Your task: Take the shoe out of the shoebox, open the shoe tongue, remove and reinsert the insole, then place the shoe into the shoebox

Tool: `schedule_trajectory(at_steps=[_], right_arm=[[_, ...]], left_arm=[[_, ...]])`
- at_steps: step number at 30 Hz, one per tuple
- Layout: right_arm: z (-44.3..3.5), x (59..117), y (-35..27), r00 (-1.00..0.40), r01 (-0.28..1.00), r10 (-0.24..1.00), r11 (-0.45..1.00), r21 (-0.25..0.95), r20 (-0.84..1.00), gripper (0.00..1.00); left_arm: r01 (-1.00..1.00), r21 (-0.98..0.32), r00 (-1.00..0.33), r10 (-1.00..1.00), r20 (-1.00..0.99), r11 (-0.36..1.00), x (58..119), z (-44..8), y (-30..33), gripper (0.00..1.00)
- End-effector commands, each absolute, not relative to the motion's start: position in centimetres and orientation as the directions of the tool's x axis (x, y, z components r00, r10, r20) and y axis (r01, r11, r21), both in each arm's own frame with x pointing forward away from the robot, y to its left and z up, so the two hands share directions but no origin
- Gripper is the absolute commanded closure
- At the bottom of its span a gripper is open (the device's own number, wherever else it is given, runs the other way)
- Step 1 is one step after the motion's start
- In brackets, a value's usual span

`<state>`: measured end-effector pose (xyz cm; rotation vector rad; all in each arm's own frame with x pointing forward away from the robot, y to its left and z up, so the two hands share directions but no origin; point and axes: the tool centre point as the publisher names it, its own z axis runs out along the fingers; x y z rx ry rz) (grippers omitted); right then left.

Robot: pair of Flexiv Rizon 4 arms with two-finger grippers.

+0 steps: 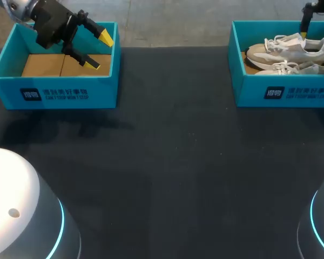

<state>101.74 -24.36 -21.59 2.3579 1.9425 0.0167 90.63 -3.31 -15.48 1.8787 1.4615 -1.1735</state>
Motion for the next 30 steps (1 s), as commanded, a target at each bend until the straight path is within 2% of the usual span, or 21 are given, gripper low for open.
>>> schedule_trajectory(at_steps=[1,6,8,9,11,12,13,16,19,30], right_arm=[[-21.5,99.3,-23.8,0.196,0.969,0.98,-0.188,0.157,-0.033,0.0],[-21.5,99.3,-23.8,0.196,0.969,0.98,-0.188,0.157,-0.033,0.0],[-21.5,99.3,-23.8,0.196,0.969,0.98,-0.188,0.157,-0.033,0.0],[-21.5,99.3,-23.8,0.196,0.969,0.98,-0.188,0.157,-0.033,0.0],[-21.5,99.3,-23.8,0.196,0.969,0.98,-0.188,0.157,-0.033,0.0],[-21.5,99.3,-23.8,0.196,0.969,0.98,-0.188,0.157,-0.033,0.0],[-21.5,99.3,-23.8,0.196,0.969,0.98,-0.188,0.157,-0.033,0.0],[-21.5,99.3,-23.8,0.196,0.969,0.98,-0.188,0.157,-0.033,0.0],[-21.5,99.3,-23.8,0.196,0.969,0.98,-0.188,0.157,-0.033,0.0],[-21.5,99.3,-23.8,0.196,0.969,0.98,-0.188,0.157,-0.033,0.0]], left_arm=[[0.942,-0.126,0.062,0.529,-0.846,-0.312,90.6,-15.5,-3.3,0.0],[0.941,-0.156,0.033,0.54,-0.841,-0.3,90.6,-15.3,-3.5,0.0],[0.959,-0.254,-0.134,0.579,-0.804,-0.129,91.1,-14.6,-4.3,0.0],[0.95,-0.293,-0.179,0.58,-0.795,-0.109,91.1,-14.4,-4.4,0.0],[0.907,-0.407,-0.392,0.564,-0.727,0.106,91.7,-13.5,-4.7,0.0],[0.884,-0.439,-0.451,0.546,-0.706,0.163,91.8,-13.3,-4.7,0.0],[0.812,-0.482,-0.582,0.518,-0.627,0.328,92.3,-13.1,-4.8,0.0],[0.64,-0.543,-0.761,0.351,-0.546,0.544,92.9,-12.7,-4.6,0.0],[0.53,-0.588,-0.827,0.217,-0.519,0.611,92.7,-12.3,-4.5,0.0],[0.53,-0.588,-0.827,0.217,-0.519,0.611,92.7,-12.3,-4.5,0.0]])
